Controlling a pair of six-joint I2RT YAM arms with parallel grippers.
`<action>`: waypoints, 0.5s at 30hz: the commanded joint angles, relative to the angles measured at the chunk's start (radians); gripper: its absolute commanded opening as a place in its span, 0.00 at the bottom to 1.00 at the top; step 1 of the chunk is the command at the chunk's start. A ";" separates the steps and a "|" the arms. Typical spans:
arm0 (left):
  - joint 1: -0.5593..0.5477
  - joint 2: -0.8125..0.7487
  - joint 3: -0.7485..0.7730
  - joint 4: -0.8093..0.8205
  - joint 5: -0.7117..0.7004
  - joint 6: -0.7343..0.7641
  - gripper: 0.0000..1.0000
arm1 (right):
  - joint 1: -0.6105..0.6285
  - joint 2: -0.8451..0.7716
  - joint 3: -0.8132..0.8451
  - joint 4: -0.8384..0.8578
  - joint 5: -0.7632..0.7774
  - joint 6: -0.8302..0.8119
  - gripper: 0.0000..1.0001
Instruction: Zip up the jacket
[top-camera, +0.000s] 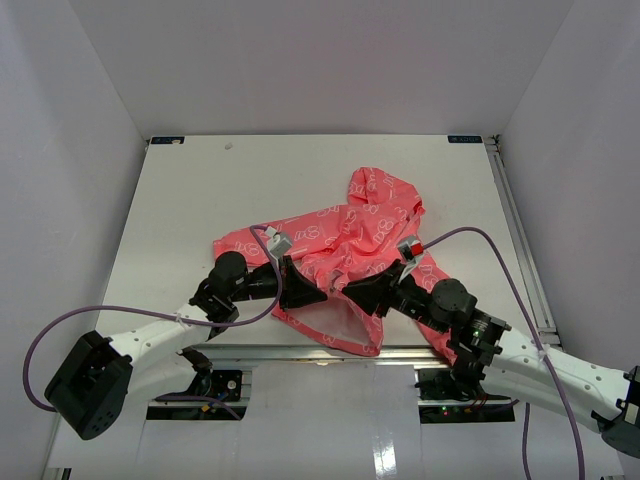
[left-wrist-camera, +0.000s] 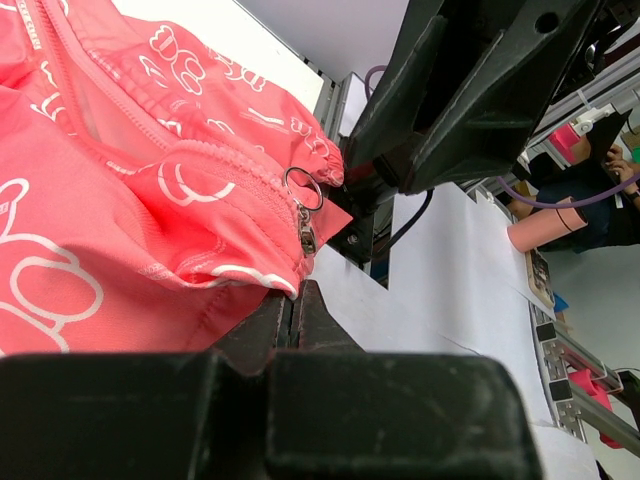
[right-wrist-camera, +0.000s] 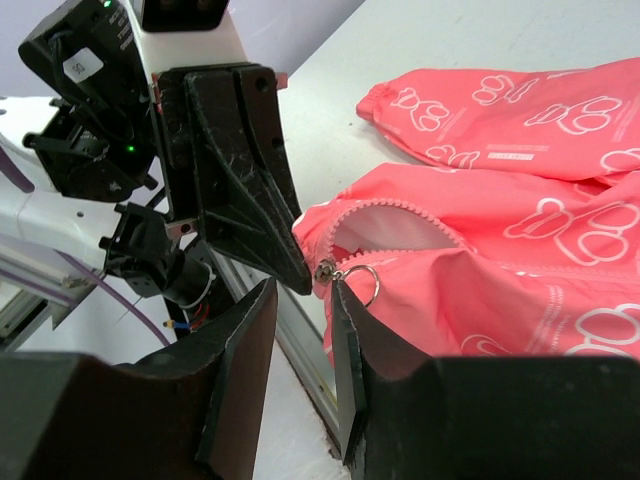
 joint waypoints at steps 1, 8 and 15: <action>0.003 -0.033 -0.004 0.032 0.004 0.015 0.00 | -0.003 -0.005 0.006 0.009 0.071 0.014 0.36; 0.003 -0.041 -0.009 0.038 0.004 0.013 0.00 | -0.004 0.017 0.011 0.006 0.102 0.045 0.36; 0.002 -0.042 -0.012 0.046 0.009 0.007 0.00 | -0.005 0.031 0.011 0.005 0.117 0.066 0.38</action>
